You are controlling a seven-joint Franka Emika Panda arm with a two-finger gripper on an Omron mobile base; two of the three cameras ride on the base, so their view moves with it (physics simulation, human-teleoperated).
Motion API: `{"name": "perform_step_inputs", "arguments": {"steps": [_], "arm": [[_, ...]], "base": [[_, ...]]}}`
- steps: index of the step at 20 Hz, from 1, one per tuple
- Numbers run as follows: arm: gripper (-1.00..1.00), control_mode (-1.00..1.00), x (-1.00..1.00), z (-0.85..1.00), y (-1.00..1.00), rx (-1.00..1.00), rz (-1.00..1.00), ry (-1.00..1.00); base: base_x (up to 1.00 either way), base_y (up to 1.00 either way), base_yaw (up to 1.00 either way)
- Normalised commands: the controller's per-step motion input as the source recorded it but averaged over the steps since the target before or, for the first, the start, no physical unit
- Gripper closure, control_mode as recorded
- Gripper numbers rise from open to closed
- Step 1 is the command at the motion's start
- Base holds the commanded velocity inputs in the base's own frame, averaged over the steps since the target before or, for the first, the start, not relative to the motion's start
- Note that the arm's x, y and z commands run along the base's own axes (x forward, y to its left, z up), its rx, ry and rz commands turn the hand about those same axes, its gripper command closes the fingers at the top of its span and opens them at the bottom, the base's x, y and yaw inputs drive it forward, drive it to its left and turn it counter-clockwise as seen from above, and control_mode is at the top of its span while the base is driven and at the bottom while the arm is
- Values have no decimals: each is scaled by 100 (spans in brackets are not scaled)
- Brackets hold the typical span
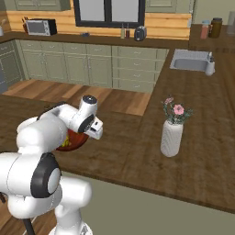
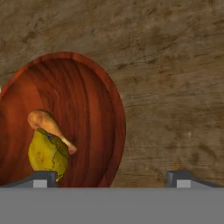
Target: Pick the chicken drumstick and lemon from their plates and place them in the bowl. Then put the bowl in the fridge.
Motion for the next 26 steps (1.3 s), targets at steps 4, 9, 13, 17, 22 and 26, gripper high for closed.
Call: {"name": "perform_step_inputs", "arguments": {"steps": [4,9,13,17,22,26], "arm": [[-100,-100,2,-17,-8,8,0,1],[-100,-100,4,-30,38,0,0,1],[-100,-100,8,-22,29,0,0,0],[-100,-100,4,-24,-3,0,0,2],[-100,-100,6,-20,0,0,0,2],[-100,-100,9,-28,0,0,0,1]], "base": [[0,0,0],[0,0,0],[0,0,0],[0,0,0],[0,0,0],[0,0,0]]}}
